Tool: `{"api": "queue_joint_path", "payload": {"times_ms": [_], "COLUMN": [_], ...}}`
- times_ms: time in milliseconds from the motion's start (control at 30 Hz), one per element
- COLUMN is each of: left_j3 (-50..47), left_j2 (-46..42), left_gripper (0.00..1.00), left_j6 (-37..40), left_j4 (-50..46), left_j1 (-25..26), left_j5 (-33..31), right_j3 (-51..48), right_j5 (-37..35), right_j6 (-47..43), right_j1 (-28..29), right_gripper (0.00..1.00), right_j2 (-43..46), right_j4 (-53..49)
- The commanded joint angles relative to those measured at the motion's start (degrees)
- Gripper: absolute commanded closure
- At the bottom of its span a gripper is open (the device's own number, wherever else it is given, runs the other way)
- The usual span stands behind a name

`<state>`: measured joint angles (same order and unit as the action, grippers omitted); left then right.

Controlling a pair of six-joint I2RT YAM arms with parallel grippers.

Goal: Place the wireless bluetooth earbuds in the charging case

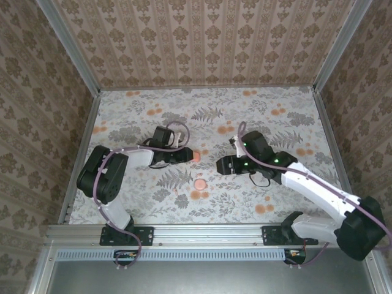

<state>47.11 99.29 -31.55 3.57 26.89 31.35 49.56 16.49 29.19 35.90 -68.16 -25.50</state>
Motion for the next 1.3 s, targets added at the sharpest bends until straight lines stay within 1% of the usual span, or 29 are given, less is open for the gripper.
{"api": "queue_joint_path", "payload": {"times_ms": [0,133,233,333,467,567,667,800,900,1033,1100,1167,1267], "left_j3": [2.49,3.29,2.67,1.04,-1.57,-3.58,-4.27,-4.39,-4.63,-5.01,-5.33,-5.98,-8.33], "left_j2": [1.18,0.03,-2.85,-7.50,-14.55,-19.46,-22.79,-24.70,-25.32,-26.19,-26.72,-27.42,-29.14], "left_gripper": [0.60,0.53,0.43,0.39,0.31,0.30,0.29,0.29,0.29,0.29,0.30,0.30,0.30], "left_j6": [0.58,1.74,2.25,2.63,2.19,2.13,2.78,3.43,3.51,3.75,3.94,4.36,5.44], "left_j4": [-7.80,-11.59,-13.93,-15.65,-18.12,-19.03,-20.27,-21.39,-21.40,-21.46,-21.35,-20.60,-16.81], "left_j1": [-2.24,-3.28,-3.91,-4.18,-4.21,-4.33,-4.74,-4.93,-4.93,-4.93,-4.94,-4.85,-4.57], "left_j5": [-2.11,-4.46,-7.53,-11.65,-18.92,-23.24,-24.43,-24.81,-24.85,-25.00,-25.28,-25.14,-24.08], "right_j3": [6.75,14.11,18.49,21.54,24.06,26.70,28.75,30.91,31.90,33.42,33.81,33.78,32.37], "right_j5": [-6.46,-8.39,-9.15,-8.93,-7.54,-6.75,-7.06,-8.91,-9.11,-9.68,-10.62,-11.56,-13.49], "right_j6": [5.86,7.85,8.75,9.51,10.49,10.78,10.98,10.78,10.80,10.57,10.32,10.12,10.26], "right_j1": [3.91,7.43,9.47,10.84,12.52,13.69,14.54,14.74,14.82,15.21,15.24,15.17,15.16], "right_gripper": [0.32,0.32,0.28,0.26,0.25,0.25,0.24,0.25,0.28,0.36,0.41,0.46,0.50], "right_j2": [-6.35,-16.16,-22.23,-27.82,-34.24,-38.34,-41.80,-45.33,-47.55,-49.72,-50.28,-49.92,-46.70], "right_j4": [-9.94,-16.53,-19.06,-19.86,-19.02,-18.93,-19.82,-21.26,-21.35,-22.81,-23.94,-24.58,-23.55]}}
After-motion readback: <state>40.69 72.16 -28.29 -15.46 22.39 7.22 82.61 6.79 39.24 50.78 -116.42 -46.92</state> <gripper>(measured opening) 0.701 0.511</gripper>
